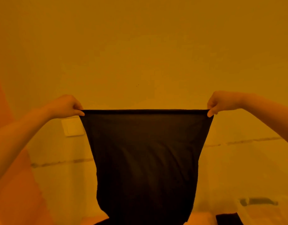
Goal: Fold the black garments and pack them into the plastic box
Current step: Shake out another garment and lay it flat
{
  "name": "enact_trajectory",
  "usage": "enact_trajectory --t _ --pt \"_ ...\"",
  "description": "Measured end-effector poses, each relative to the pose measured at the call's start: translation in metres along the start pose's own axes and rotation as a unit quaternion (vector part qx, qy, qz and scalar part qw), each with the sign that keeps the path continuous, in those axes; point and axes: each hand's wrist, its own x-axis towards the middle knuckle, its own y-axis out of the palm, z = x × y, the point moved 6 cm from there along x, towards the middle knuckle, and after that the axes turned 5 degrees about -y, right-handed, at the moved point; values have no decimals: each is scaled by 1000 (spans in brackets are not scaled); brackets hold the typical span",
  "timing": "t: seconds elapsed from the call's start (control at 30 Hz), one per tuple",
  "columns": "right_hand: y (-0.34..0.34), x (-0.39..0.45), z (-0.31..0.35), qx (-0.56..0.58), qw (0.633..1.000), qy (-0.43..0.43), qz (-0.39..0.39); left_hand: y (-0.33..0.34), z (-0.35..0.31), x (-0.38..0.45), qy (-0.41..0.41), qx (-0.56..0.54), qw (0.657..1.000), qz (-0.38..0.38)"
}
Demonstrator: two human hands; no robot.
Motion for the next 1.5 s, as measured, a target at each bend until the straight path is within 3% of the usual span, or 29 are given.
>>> enact_trajectory --t 0.2,0.3,0.47,0.53,0.7,0.87,1.03,1.23,1.37,1.5 --pt "-14 0 -20 -13 996 -8 -92 4 -13 3 -12 -148 989 -3" --pt "-25 -3 -33 27 990 -12 -141 8 -21 7 -8 -115 993 25" --pt "-32 -2 -53 114 979 -14 -167 5 -38 15 -10 -69 998 7" --pt "-29 0 -58 129 979 -22 -158 6 -45 17 -16 -66 998 3" --pt "-10 10 -71 44 995 7 -88 25 -52 21 -49 -73 996 28" --pt "11 27 -91 95 992 21 -79 57 -57 27 -106 -134 984 58" --pt "29 48 -115 206 973 36 -99 80 -52 38 -176 -258 950 16" --pt "13 76 -126 213 960 13 -180 72 -57 41 -209 -314 921 -95" --pt "3 52 -111 247 937 -1 -248 70 -58 18 -232 -454 847 -149" --pt "19 -2 -87 293 919 -3 -264 78 -63 -31 -209 -554 793 -144"
